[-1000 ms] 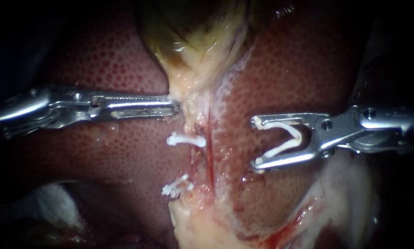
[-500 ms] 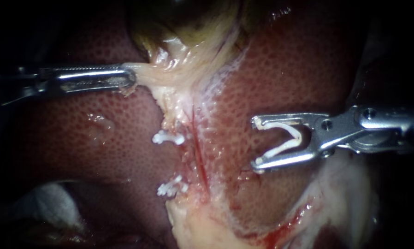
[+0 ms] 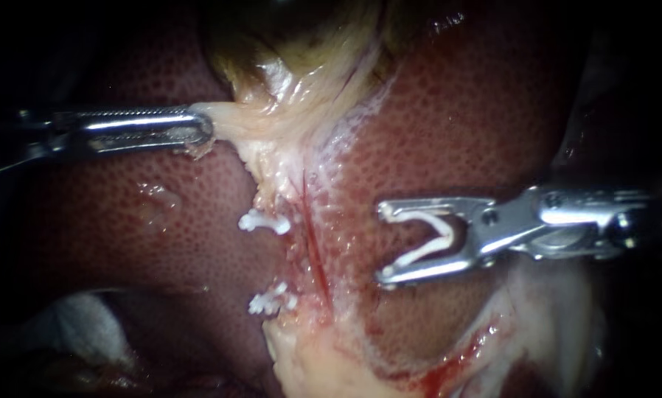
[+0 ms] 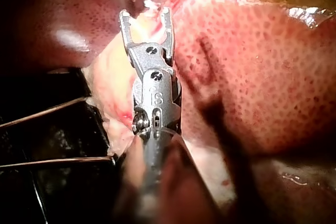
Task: Clipping first clip right tube
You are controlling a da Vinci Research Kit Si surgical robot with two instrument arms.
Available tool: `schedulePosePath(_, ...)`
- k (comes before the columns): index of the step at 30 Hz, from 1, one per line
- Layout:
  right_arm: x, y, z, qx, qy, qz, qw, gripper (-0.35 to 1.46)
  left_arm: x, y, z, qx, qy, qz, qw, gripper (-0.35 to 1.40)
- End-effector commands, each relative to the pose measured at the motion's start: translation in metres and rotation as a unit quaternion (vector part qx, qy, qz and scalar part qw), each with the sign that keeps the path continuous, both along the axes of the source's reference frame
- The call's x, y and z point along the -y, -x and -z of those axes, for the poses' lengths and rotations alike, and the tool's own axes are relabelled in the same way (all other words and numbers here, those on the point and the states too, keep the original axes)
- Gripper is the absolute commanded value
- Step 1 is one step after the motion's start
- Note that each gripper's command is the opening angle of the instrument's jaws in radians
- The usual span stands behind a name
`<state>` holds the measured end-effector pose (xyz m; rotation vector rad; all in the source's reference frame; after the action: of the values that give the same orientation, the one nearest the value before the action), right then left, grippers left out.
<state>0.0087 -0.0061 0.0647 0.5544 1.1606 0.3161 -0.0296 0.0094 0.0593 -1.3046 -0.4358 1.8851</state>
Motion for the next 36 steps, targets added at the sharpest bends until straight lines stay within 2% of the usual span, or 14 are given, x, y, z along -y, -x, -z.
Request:
schedulePosePath(1, 0.0006, -0.0006, -0.0014, 0.007, -0.008, -0.001, 0.9999, 0.49, 0.0000, 0.0000, 0.0000, 0.000, 0.000, 0.000, 1.0000, -0.35)
schedulePosePath(8, 0.0033, -0.0032, -0.0088, 0.030, -0.032, 0.006, 0.9990, 0.49, 0.0001, 0.0000, 0.0000, 0.000, 0.000, 0.000, 1.0000, -0.35)
schedulePosePath(14, 0.0045, -0.0050, -0.0124, 0.042, -0.047, 0.006, 0.9980, 0.49, 0.0001, 0.0001, 0.0000, 0.000, 0.000, 0.000, 1.0000, -0.35)
schedulePosePath(24, 0.0066, -0.0083, -0.0140, 0.038, -0.066, 0.019, 0.9969, 0.49, 0.0001, 0.0003, -0.0001, -0.001, 0.000, 0.001, 1.0000, -0.35)
schedulePosePath(30, 0.0068, -0.0087, -0.0139, 0.038, -0.076, 0.022, 0.9962, 0.45, 0.0001, 0.0003, -0.0001, -0.001, 0.001, 0.001, 1.0000, -0.35)
schedulePosePath(33, 0.0067, -0.0084, -0.0140, 0.046, -0.094, 0.017, 0.9943, 0.34, 0.0001, 0.0004, -0.0002, -0.001, 0.001, 0.001, 1.0000, -0.35)
schedulePosePath(36, 0.0067, -0.0080, -0.0141, 0.054, -0.110, 0.015, 0.9923, 0.02, 0.0002, 0.0004, -0.0002, -0.001, 0.001, 0.001, 1.0000, -0.35)
